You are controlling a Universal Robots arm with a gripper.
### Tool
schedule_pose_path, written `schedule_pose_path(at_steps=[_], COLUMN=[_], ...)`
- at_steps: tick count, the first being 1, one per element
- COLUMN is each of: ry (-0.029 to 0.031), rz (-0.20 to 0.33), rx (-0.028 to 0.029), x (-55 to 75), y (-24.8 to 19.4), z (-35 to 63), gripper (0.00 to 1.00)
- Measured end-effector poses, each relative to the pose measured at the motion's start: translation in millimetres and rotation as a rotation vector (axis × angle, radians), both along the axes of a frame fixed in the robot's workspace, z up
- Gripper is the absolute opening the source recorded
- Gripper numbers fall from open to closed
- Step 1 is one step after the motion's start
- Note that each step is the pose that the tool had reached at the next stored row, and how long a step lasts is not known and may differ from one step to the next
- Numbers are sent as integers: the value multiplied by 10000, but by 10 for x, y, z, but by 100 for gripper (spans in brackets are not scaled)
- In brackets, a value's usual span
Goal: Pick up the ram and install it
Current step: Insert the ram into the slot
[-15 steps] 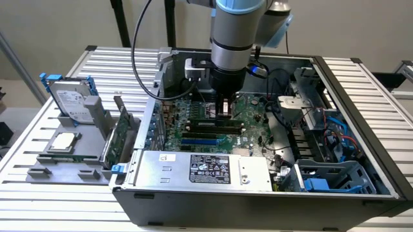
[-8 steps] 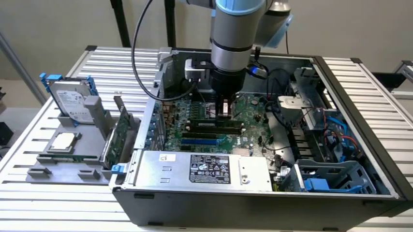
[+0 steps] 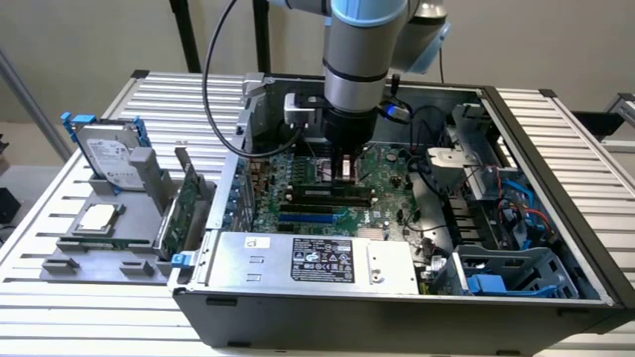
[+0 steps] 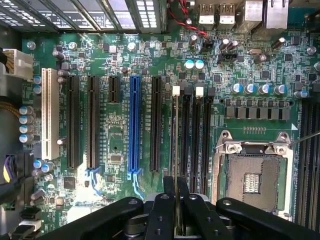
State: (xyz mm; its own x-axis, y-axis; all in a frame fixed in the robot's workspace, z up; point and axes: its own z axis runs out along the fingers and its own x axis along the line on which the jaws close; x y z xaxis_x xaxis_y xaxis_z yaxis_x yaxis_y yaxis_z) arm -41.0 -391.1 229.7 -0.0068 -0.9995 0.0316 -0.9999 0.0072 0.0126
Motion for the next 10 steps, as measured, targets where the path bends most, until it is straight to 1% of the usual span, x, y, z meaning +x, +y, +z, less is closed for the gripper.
schedule_pose_path(at_steps=[10], ry=[0], rz=[-159], rx=[0], x=[1], y=[2], z=[-19], gripper=[0])
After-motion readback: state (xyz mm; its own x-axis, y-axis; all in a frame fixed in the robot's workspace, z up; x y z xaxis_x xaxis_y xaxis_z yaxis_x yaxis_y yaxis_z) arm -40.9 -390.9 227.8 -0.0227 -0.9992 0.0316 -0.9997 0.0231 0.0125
